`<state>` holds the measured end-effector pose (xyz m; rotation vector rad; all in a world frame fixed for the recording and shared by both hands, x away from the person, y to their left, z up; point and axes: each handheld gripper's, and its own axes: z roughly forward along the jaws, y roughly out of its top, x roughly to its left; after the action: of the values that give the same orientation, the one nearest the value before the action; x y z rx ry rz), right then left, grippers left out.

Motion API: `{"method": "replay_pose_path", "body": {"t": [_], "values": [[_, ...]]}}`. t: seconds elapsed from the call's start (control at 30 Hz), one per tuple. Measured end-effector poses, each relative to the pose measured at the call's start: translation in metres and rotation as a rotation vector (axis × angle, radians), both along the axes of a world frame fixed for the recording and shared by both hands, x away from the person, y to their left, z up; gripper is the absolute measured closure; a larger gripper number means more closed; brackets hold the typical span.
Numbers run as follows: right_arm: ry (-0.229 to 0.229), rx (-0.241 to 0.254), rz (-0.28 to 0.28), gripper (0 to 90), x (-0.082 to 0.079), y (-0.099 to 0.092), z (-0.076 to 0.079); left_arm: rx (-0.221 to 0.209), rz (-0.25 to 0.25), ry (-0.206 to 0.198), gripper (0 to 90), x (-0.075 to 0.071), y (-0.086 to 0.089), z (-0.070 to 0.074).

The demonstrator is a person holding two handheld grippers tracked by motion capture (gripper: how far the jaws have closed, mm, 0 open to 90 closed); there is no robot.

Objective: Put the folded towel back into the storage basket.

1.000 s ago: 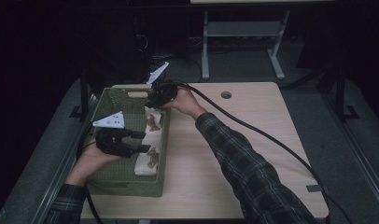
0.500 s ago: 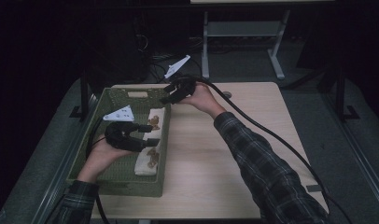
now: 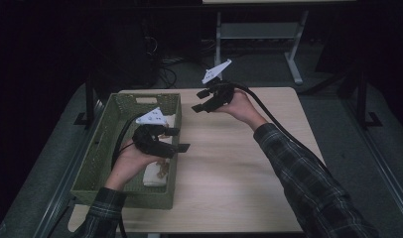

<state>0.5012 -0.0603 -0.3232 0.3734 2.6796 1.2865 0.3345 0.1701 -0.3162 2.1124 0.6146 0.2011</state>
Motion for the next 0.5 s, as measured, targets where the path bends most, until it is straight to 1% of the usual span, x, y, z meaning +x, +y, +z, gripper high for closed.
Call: {"method": "replay_pose_path", "body": {"t": [0.17, 0.2, 0.27, 0.3, 0.4, 0.5], "values": [[-0.002, 0.012, -0.016, 33.7, -0.004, -0.020, 0.000, 0.010, -0.015, -0.001, 31.1, 0.000, -0.015, 0.001], [0.001, 0.021, -0.017, 33.6, -0.005, -0.024, 0.000, 0.008, -0.019, -0.002, 31.1, 0.000, -0.018, 0.000], [0.004, 0.028, -0.022, 33.3, -0.007, -0.031, 0.000, 0.010, -0.028, -0.008, 31.1, 0.000, -0.023, 0.000], [0.012, 0.036, -0.026, 32.8, -0.008, -0.034, -0.001, 0.008, -0.029, -0.002, 31.1, 0.000, -0.026, 0.000], [0.011, 0.051, -0.026, 32.0, -0.010, -0.042, -0.002, -0.004, -0.035, 0.004, 30.9, -0.001, -0.034, -0.002], [0.014, 0.049, -0.029, 30.6, -0.013, -0.047, -0.004, -0.009, -0.044, 0.010, 30.6, -0.001, -0.042, -0.005]]}}
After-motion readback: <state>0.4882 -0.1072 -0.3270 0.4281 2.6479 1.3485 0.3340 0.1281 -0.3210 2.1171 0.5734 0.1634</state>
